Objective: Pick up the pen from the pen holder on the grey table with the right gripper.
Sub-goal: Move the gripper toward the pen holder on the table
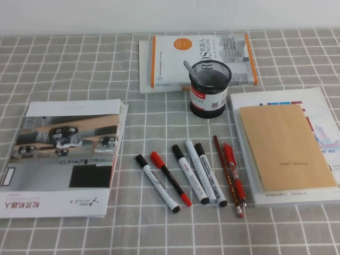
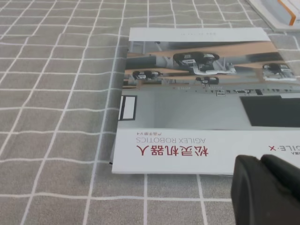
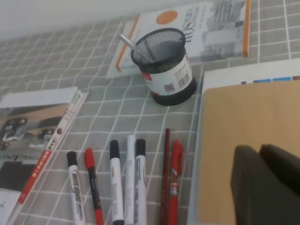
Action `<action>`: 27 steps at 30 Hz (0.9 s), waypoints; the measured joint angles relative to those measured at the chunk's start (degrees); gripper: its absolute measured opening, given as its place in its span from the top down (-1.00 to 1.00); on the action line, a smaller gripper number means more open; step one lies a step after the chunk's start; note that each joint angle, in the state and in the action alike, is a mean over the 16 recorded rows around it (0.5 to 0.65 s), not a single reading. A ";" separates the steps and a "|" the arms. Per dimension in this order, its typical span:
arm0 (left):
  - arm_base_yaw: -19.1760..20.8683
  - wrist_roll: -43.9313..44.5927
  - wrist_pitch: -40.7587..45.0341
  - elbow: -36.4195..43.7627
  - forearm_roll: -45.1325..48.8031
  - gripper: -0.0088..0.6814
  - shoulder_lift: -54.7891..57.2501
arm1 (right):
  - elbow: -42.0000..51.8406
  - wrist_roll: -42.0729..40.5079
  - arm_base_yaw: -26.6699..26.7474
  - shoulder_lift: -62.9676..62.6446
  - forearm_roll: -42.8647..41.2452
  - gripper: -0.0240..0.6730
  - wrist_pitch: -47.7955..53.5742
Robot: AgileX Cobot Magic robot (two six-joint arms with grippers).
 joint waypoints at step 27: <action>0.00 0.00 0.00 0.00 0.00 0.99 0.00 | -7.86 -17.19 10.58 17.79 10.58 0.97 1.06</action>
